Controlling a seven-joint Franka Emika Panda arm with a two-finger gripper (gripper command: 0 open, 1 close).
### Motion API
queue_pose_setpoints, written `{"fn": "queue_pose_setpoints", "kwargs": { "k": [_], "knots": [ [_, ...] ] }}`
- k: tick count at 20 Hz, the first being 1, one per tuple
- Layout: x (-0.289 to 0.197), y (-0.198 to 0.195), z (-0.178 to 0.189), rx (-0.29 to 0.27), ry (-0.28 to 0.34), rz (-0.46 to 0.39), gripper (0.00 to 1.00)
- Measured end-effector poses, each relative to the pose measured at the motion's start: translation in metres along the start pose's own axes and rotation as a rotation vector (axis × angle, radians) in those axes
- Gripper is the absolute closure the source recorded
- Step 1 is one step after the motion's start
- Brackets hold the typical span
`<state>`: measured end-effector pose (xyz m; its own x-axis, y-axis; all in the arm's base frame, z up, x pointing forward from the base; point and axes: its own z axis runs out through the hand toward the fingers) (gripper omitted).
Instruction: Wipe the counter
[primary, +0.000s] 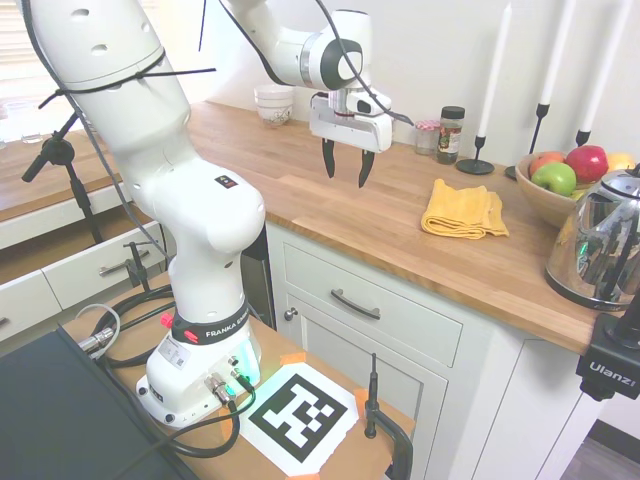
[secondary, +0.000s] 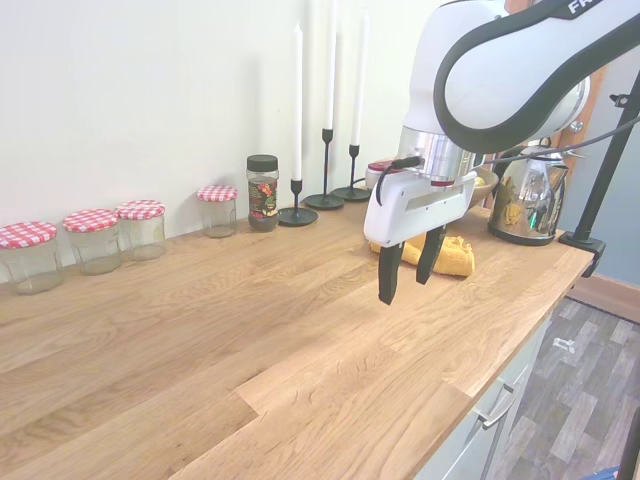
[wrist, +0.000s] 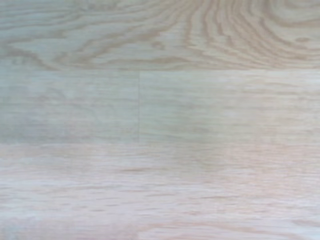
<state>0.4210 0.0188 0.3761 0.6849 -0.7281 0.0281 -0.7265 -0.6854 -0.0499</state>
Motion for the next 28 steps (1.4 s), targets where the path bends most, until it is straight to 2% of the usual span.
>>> {"fn": "queue_pose_setpoints", "kwargs": {
  "k": [2, 6, 15, 21, 28],
  "knots": [
    [0.000, 0.000, 0.000, -0.002, 0.005, 0.009, 0.00],
    [0.015, 0.003, -0.007, 0.038, 0.039, 0.048, 0.00],
    [0.097, 0.035, -0.019, 0.083, 0.136, 0.148, 0.00],
    [0.146, 0.055, -0.022, 0.083, 0.210, 0.180, 0.00],
    [0.191, 0.085, -0.007, 0.074, 0.242, 0.205, 0.00]
  ]
}}
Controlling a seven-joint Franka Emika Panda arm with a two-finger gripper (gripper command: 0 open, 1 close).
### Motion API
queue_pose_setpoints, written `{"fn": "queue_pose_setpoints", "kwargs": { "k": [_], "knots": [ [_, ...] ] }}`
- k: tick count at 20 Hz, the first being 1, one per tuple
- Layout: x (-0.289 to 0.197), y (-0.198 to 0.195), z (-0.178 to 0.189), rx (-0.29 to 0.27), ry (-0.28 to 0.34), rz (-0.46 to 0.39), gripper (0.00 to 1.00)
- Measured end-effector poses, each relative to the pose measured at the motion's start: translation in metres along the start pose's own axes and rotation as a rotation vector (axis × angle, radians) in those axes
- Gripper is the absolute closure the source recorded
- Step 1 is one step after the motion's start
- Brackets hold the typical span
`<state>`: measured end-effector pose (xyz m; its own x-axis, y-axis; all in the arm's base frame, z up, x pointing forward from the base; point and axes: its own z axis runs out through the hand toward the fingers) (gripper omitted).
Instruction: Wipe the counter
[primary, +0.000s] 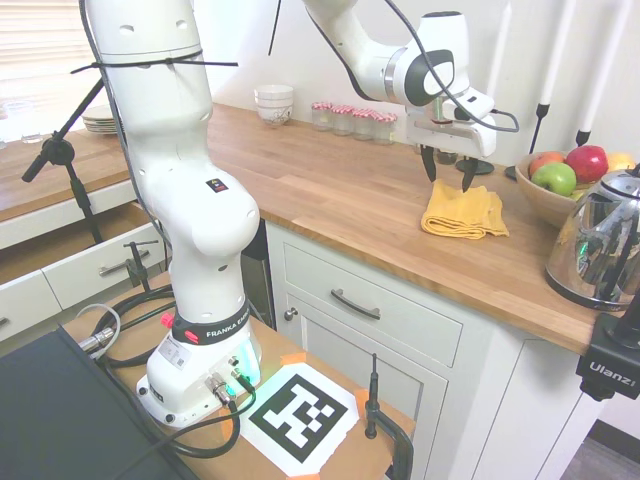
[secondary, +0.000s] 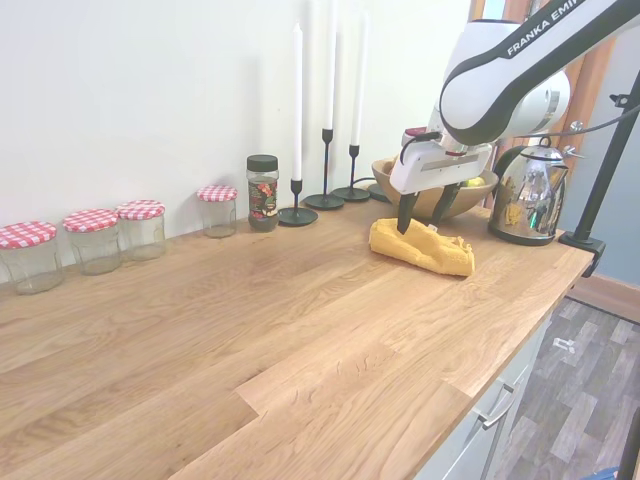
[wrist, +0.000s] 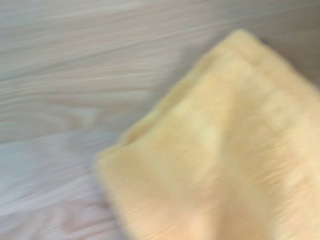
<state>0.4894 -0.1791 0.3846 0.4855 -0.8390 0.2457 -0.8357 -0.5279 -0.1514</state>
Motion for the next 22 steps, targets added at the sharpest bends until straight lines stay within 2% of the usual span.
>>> {"fn": "queue_pose_setpoints", "kwargs": {
  "k": [6, 15, 18, 19, 22],
  "knots": [
    [0.019, 0.008, 0.017, -0.004, 0.021, -0.007, 0.00],
    [0.020, 0.013, 0.057, -0.031, 0.030, -0.023, 0.00],
    [0.021, 0.012, 0.058, -0.031, 0.032, -0.022, 0.00],
    [0.021, 0.012, 0.059, -0.031, 0.032, -0.021, 1.00],
    [0.021, 0.013, 0.059, -0.031, 0.029, -0.015, 1.00]
  ]
}}
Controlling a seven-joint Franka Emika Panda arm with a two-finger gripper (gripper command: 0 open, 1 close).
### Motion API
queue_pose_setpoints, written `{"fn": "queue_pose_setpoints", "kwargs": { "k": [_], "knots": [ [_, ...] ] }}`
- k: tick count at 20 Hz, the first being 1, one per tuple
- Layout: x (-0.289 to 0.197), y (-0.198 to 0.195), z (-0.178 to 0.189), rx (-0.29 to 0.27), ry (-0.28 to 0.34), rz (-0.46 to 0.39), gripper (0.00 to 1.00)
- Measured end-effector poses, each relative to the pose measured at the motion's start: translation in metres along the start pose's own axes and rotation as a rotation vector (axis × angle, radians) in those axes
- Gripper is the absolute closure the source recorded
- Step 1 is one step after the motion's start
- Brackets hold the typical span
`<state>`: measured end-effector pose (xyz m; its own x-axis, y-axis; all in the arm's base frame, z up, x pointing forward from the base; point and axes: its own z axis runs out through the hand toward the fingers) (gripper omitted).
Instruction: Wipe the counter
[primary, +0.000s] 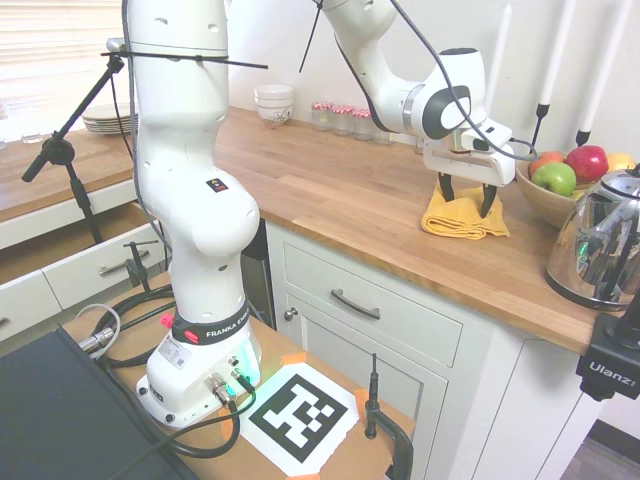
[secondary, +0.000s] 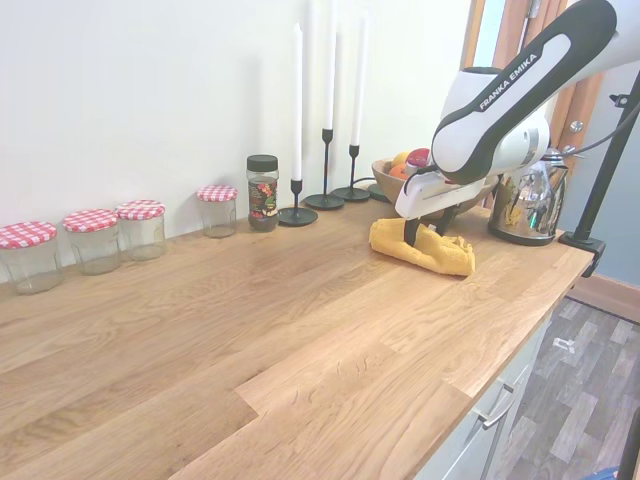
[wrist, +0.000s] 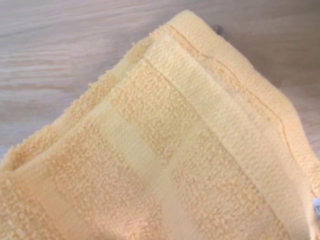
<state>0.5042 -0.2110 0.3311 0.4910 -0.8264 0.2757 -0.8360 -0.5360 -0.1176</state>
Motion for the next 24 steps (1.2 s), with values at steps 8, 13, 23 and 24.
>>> {"fn": "queue_pose_setpoints", "kwargs": {
  "k": [8, 13, 23, 24],
  "knots": [
    [-0.0001, 0.0005, 0.0008, 0.001, -0.006, 0.011, 1.00],
    [0.0003, 0.0014, 0.0015, 0.003, -0.009, 0.021, 1.00],
    [0.0032, 0.0061, 0.0028, 0.006, -0.015, 0.050, 1.00],
    [0.0036, 0.0067, 0.0028, 0.006, -0.016, 0.051, 1.00]
  ]
}}
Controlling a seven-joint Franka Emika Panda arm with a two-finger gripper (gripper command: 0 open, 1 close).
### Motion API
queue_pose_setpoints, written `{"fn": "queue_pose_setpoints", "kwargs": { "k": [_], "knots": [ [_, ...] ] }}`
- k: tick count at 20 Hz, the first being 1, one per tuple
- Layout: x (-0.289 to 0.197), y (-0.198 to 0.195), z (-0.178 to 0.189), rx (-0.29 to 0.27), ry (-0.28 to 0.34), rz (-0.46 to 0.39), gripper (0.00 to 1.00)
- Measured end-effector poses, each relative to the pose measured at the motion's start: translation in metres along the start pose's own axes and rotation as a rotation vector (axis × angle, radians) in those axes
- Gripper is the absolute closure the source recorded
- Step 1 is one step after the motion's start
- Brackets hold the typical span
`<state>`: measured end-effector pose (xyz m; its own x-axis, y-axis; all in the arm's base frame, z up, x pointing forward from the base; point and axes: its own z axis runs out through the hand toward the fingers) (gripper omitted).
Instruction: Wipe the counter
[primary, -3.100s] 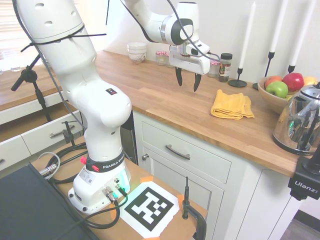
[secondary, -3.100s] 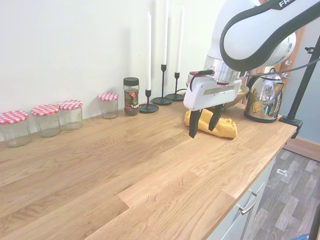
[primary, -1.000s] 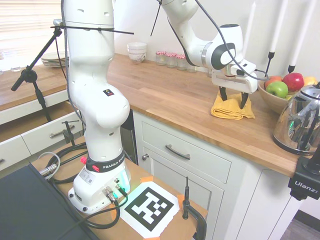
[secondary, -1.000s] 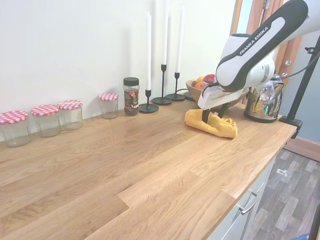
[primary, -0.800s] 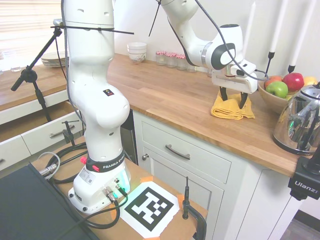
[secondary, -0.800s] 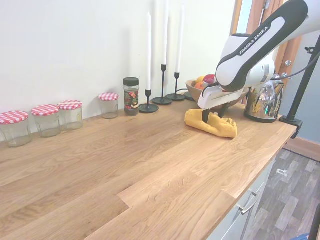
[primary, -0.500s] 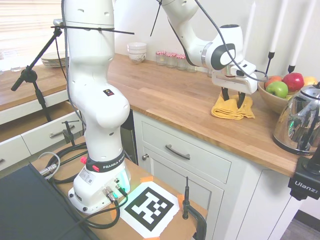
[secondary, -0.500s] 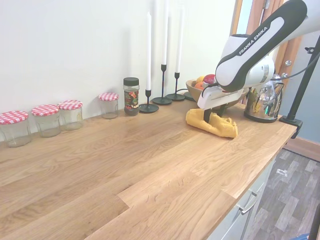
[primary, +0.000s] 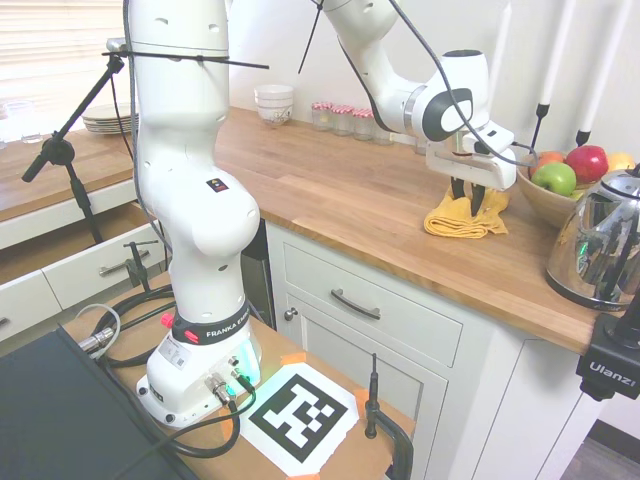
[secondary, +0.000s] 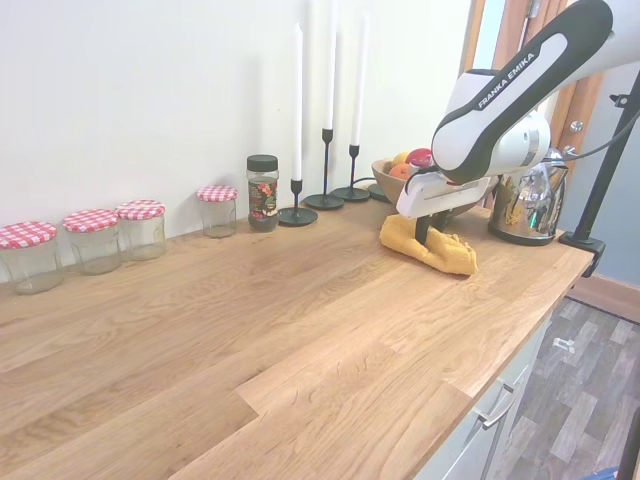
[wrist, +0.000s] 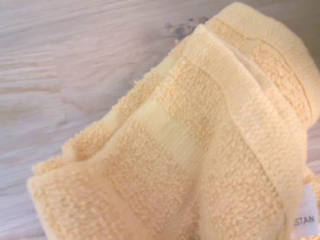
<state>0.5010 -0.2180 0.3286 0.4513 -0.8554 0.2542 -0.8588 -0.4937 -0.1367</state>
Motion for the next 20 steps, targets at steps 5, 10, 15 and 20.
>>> {"fn": "queue_pose_setpoints", "kwargs": {
  "k": [5, 10, 15, 20],
  "knots": [
    [0.002, 0.002, 0.000, 0.005, -0.004, 0.012, 1.00],
    [0.002, 0.003, 0.000, 0.010, -0.008, 0.019, 1.00],
    [-0.003, -0.004, 0.000, 0.008, -0.006, -0.010, 1.00],
    [-0.031, -0.038, -0.003, 0.014, -0.002, -0.068, 1.00]
  ]
}}
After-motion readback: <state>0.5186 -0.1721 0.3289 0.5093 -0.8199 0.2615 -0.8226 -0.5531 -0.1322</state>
